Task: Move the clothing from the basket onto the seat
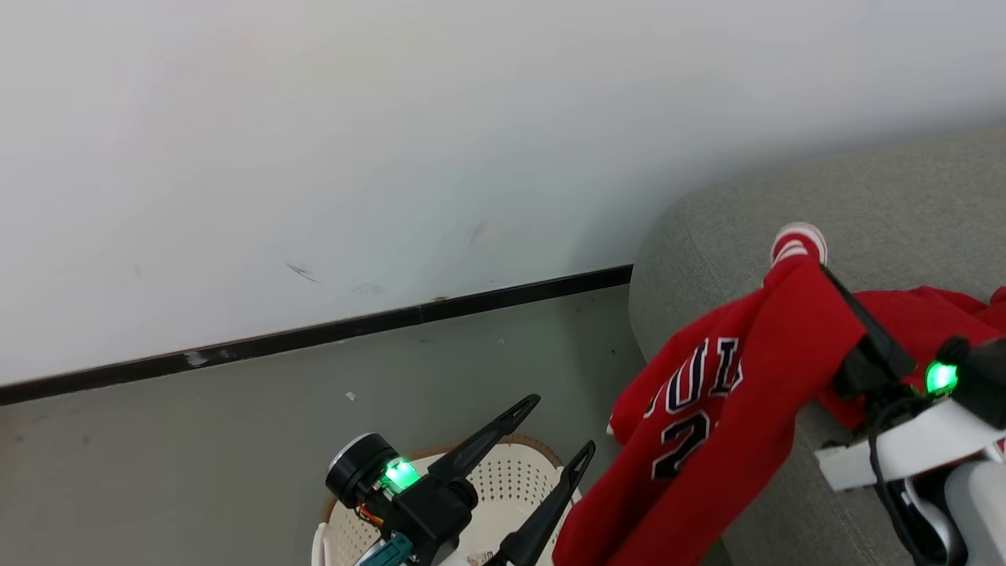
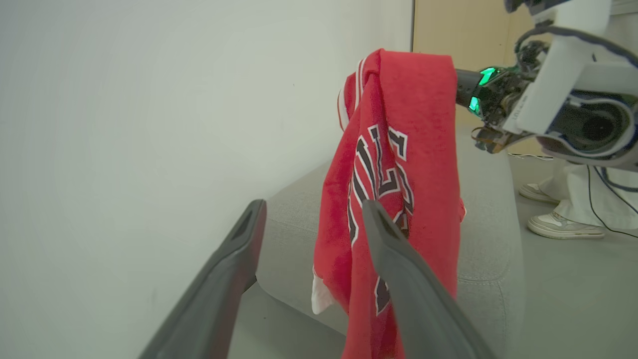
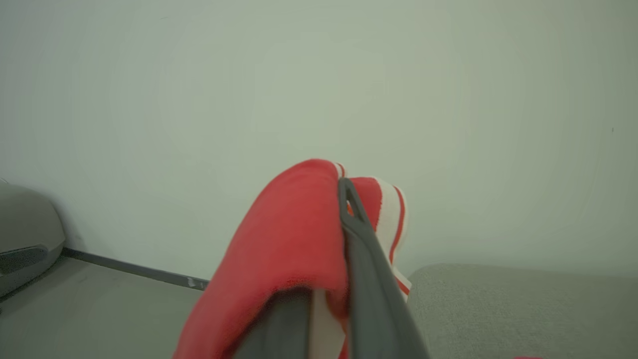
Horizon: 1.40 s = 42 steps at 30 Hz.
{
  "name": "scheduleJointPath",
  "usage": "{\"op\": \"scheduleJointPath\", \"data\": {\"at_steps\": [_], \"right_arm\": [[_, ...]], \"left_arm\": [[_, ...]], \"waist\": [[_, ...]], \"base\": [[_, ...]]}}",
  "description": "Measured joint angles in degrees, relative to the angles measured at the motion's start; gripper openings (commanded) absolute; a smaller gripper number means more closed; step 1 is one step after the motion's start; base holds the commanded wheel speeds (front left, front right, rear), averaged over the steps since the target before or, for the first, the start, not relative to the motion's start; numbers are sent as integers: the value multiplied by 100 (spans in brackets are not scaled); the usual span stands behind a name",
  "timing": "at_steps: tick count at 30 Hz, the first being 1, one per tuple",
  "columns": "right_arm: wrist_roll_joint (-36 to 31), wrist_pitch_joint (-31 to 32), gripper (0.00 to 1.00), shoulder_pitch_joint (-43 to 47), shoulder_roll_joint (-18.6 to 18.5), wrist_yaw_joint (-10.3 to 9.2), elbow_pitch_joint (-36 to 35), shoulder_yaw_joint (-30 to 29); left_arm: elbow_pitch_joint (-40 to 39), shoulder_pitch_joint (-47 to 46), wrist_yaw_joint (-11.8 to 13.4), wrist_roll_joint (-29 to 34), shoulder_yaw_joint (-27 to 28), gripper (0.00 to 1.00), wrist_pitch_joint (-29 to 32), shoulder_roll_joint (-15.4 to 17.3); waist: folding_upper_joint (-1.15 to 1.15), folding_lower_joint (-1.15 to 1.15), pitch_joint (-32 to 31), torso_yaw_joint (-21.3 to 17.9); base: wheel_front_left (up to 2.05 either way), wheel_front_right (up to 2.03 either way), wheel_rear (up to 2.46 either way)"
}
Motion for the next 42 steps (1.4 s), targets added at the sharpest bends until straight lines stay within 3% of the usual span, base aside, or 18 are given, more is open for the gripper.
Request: {"op": "scheduleJointPath", "data": {"at_steps": [9,22,31,42], "right_arm": [[947,622,0,-1669,-310,0,301,-245],[1689,1352,0,-4164,-715,-2,1469,-2033],[1455,1466,0,-4634,-1037,-2,2324,-2299],[1401,1103,0,-4297,-1094,-2,2964,-2314]], "left_arm": [[-76,-62,0,88,-1,100,5,5],[-322,-381,0,330,-21,100,244,133],[-631,-653,0,506,-21,100,457,219],[-920,-958,2,743,-29,100,616,250]], "waist": [[0,0,263,-219],[0,0,829,-536],[0,0,1275,-673],[0,0,1796,-735]], "base": [[0,0,0],[0,0,0],[0,0,0],[0,0,0]]}}
